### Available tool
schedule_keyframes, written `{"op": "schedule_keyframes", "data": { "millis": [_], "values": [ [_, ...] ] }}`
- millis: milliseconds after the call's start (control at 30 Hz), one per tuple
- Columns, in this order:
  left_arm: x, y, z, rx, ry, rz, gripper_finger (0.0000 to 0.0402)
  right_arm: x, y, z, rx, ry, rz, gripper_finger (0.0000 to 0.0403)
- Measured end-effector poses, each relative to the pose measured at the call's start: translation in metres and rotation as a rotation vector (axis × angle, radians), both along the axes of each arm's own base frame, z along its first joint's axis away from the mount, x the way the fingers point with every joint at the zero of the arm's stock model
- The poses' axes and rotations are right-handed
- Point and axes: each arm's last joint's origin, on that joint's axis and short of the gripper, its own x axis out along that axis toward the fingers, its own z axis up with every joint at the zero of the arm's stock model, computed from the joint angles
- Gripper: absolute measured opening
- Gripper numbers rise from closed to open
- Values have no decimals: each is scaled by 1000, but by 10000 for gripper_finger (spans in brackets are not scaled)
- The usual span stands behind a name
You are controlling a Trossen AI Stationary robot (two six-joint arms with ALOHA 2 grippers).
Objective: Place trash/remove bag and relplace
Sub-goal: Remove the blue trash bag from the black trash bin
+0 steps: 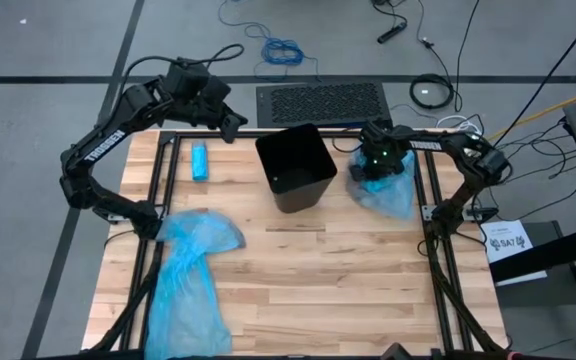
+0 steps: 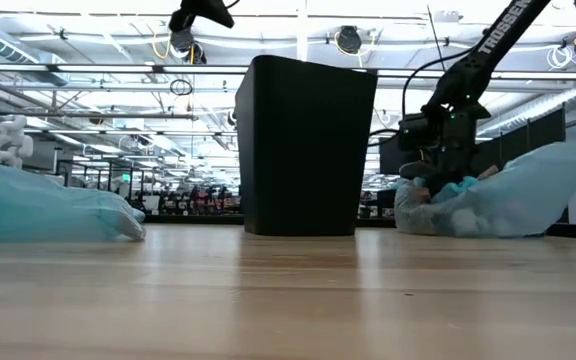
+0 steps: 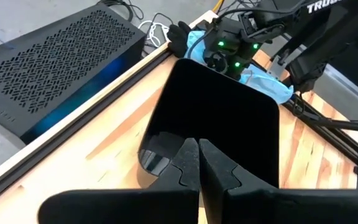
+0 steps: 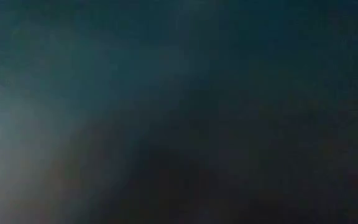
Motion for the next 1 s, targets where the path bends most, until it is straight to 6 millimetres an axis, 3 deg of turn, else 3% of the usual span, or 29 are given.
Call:
{"op": "schedule_keyframes", "data": {
  "millis": [267, 667, 1000],
  "values": [
    [9, -8, 4, 36, -31, 12, 0, -14, 15, 36, -60, -10, 58, 136],
    [13, -10, 8, 50, -83, 17, 0, -32, 36, 82, -165, -127, 9, 135],
    [14, -11, 8, 48, -81, 16, 0, -46, 51, 104, -207, -179, -48, 135]
  ]
}}
